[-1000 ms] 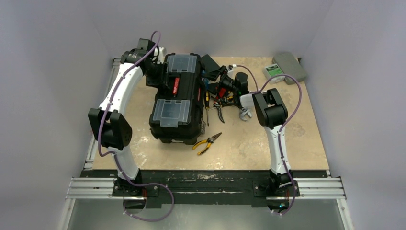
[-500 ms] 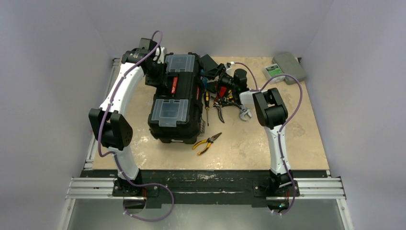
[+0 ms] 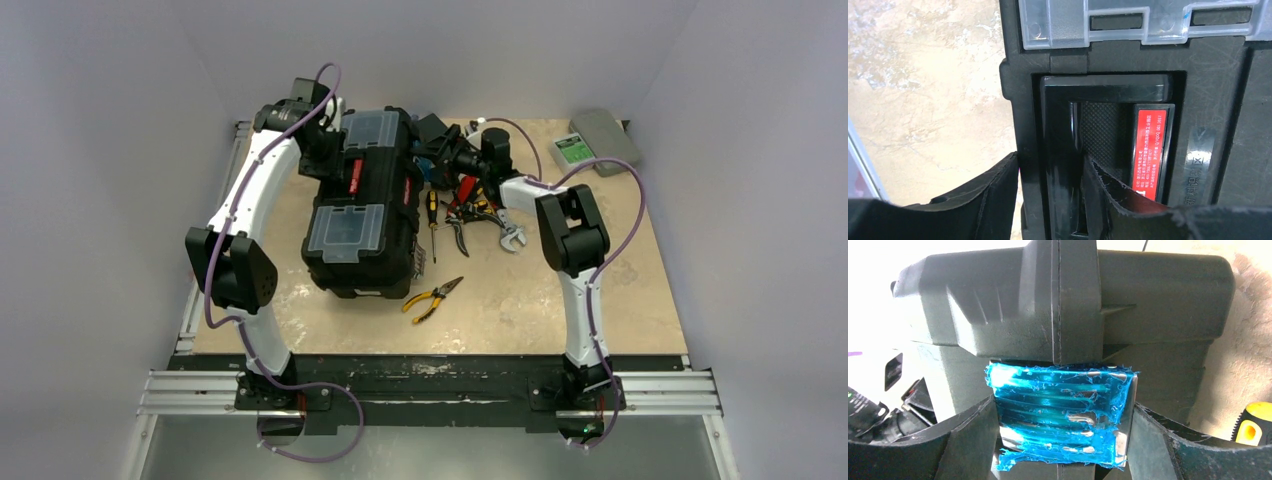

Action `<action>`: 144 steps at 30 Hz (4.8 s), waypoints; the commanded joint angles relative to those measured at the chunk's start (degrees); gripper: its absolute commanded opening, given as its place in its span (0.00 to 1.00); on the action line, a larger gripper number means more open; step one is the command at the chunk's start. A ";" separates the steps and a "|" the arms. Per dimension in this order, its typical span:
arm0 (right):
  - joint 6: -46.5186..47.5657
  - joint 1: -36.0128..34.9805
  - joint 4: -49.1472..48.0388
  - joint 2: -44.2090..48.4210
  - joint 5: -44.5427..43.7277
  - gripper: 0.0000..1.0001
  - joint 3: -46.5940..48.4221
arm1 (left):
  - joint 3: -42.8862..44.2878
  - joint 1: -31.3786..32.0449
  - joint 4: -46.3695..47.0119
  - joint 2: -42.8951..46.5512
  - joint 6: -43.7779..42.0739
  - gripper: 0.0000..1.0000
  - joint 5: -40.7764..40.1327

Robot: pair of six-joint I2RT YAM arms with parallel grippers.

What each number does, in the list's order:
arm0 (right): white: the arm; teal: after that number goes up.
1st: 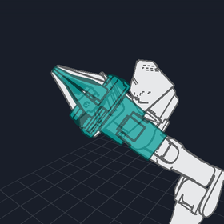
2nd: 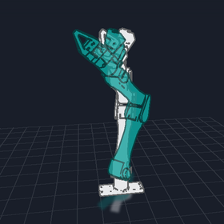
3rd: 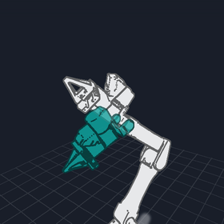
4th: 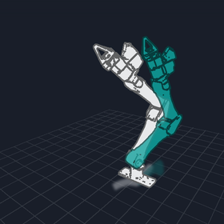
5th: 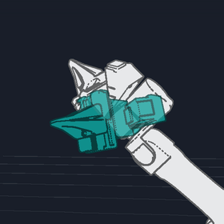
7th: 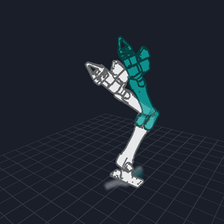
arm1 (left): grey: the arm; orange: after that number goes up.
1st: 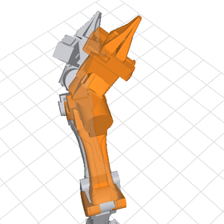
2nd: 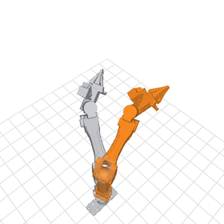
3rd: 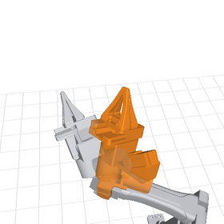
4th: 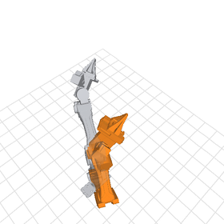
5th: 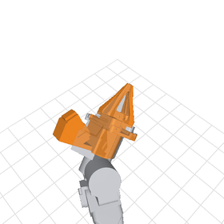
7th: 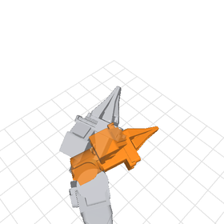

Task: Pack the tool kit
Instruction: Open the toolbox at the center of the board.

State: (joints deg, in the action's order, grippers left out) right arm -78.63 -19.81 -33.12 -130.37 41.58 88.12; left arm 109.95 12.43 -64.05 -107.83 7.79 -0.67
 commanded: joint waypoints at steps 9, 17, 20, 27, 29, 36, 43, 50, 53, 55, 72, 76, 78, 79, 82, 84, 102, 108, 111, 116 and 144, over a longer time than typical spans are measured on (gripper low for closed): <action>25.38 -4.69 32.05 9.31 -9.49 0.00 8.01 | -6.01 2.16 -3.60 -11.21 -2.77 0.10 -0.21; 25.42 -4.66 32.99 9.91 -9.28 0.00 8.23 | -6.32 2.16 -3.54 -11.40 -2.87 0.09 -0.26; 24.35 -4.60 31.35 9.75 -7.68 0.00 7.87 | -6.07 2.23 -3.92 -11.73 -2.72 0.09 -1.44; 26.31 -4.00 38.66 8.91 -10.11 0.00 10.99 | -5.98 4.32 -4.68 -12.03 -2.58 0.08 -8.99; 26.95 -3.65 40.51 8.97 -10.70 0.00 10.96 | -5.89 5.33 -5.00 -12.21 -2.69 0.08 -11.49; 29.74 -2.12 44.66 10.40 -12.75 0.00 9.84 | -4.33 9.60 -7.30 -15.59 -2.87 0.08 -19.96; 24.27 0.13 34.60 12.53 -6.35 0.00 3.39 | -2.70 14.28 -10.53 -19.86 -2.53 0.08 -28.10; 26.08 0.35 37.98 13.44 -6.21 0.00 5.06 | -0.33 16.66 -14.56 -25.86 -2.03 0.08 -31.05; 28.22 0.77 41.90 14.63 -8.10 0.00 6.44 | 0.54 17.18 -15.94 -27.41 -1.75 0.08 -31.12; 28.39 1.53 42.21 15.40 -7.96 0.00 6.10 | 0.72 17.37 -16.27 -27.96 -1.66 0.08 -31.22; 16.72 3.99 19.85 15.34 3.64 0.24 -4.39 | 1.15 15.72 -14.78 -24.85 -2.82 0.08 -18.80; 14.03 3.99 11.00 13.97 5.54 0.58 -6.90 | -0.04 11.71 -12.95 -22.51 -3.48 0.08 -8.84; 10.78 3.99 4.61 12.30 7.55 0.67 -7.61 | -0.70 9.78 -12.08 -21.46 -3.78 0.08 -4.00; 7.59 3.99 0.33 11.22 8.16 0.70 -8.10 | -0.85 8.89 -11.70 -21.12 -3.97 0.08 -2.12; -1.17 3.91 -14.07 7.39 10.05 0.78 -8.90 | -0.95 6.86 -11.18 -20.67 -4.40 0.08 2.60; -7.63 3.92 -23.93 5.02 10.18 0.86 -9.51 | -0.81 5.76 -11.02 -20.81 -4.53 0.08 5.74; -20.37 1.75 -43.99 -0.02 10.64 0.90 -5.07 | -0.79 5.56 -11.55 -19.18 -4.02 0.08 4.26; -21.30 0.90 -42.41 -0.34 10.63 0.88 -1.86 | -0.79 7.36 -11.95 -18.95 -4.01 0.08 1.66; -22.11 0.58 -41.31 -1.65 10.36 0.88 0.41 | -0.79 7.76 -12.20 -19.05 -3.97 0.08 1.05; -24.14 -0.09 -42.04 -4.42 9.80 0.88 3.49 | -0.48 8.29 -12.26 -19.51 -4.18 0.08 0.91; -14.83 -1.63 -25.27 -3.26 9.75 0.34 6.58 | 0.71 16.26 -14.87 -23.99 -3.83 0.08 -13.15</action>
State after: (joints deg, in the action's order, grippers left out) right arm -98.72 -19.44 -60.34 -138.45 54.48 92.25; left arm 118.30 23.33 -72.75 -116.79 -3.42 -31.18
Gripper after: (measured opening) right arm 0.433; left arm 0.153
